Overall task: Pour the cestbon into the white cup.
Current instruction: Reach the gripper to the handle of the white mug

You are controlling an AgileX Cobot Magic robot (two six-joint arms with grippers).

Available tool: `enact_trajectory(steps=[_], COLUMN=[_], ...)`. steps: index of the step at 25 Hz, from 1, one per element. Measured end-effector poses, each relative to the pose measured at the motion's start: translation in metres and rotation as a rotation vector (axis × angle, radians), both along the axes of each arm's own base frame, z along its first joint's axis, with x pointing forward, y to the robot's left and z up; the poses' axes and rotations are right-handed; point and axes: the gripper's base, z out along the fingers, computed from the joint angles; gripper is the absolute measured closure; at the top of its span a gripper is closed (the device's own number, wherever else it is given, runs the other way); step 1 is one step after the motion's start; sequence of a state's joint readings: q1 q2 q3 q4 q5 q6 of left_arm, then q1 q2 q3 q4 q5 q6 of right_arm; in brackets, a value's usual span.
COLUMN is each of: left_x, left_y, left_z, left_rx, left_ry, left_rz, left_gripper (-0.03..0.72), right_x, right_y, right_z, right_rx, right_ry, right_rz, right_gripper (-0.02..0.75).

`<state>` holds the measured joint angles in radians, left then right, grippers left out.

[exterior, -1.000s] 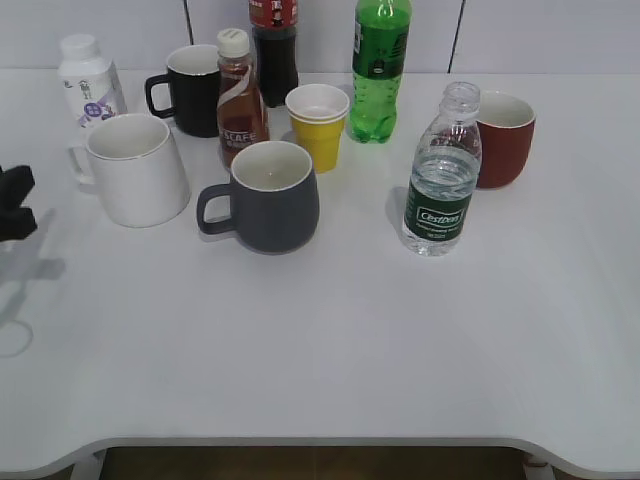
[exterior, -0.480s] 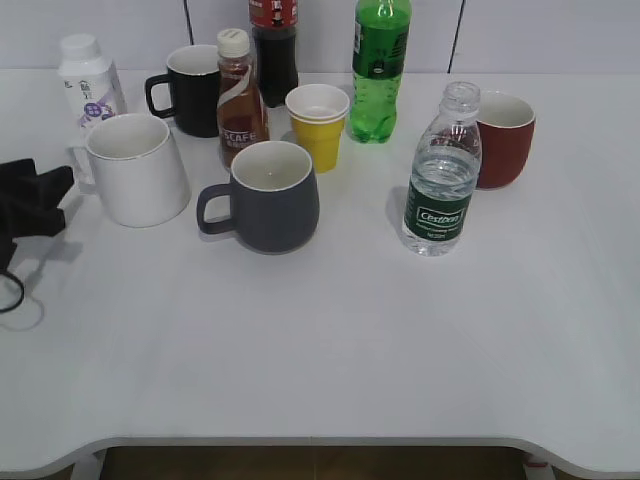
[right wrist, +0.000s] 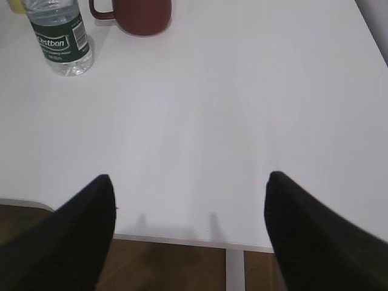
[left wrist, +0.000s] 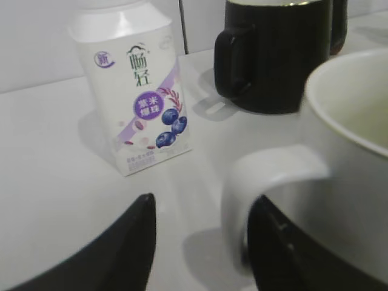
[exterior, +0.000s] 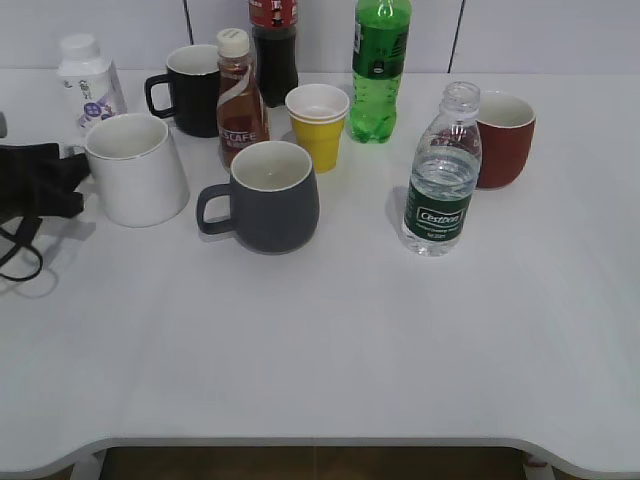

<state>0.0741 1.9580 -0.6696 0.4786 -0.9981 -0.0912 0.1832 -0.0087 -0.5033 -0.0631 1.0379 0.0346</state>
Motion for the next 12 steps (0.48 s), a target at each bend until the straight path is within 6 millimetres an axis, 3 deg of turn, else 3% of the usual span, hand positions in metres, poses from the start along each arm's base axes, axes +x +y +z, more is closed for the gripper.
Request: enact_trajectory(steps=[3, 8, 12], left_x=[0.0071, 0.0110, 0.0102], left_y=[0.0004, 0.0001, -0.0023], left_z=[0.0002, 0.0045, 0.0069], left_rx=[0.001, -0.004, 0.006], left_ry=[-0.014, -0.041, -0.054], left_rz=[-0.002, -0.007, -0.038], left_gripper=[0.400, 0.648, 0.649], right_x=[0.0000, 0.0000, -0.0003], right_y=[0.0000, 0.0000, 0.0006], right_z=[0.0000, 0.0000, 0.0016], right_rx=[0.000, 0.002, 0.009], right_ry=[0.000, 0.000, -0.009], right_rz=[0.000, -0.001, 0.005], right_gripper=[0.163, 0.168, 0.210])
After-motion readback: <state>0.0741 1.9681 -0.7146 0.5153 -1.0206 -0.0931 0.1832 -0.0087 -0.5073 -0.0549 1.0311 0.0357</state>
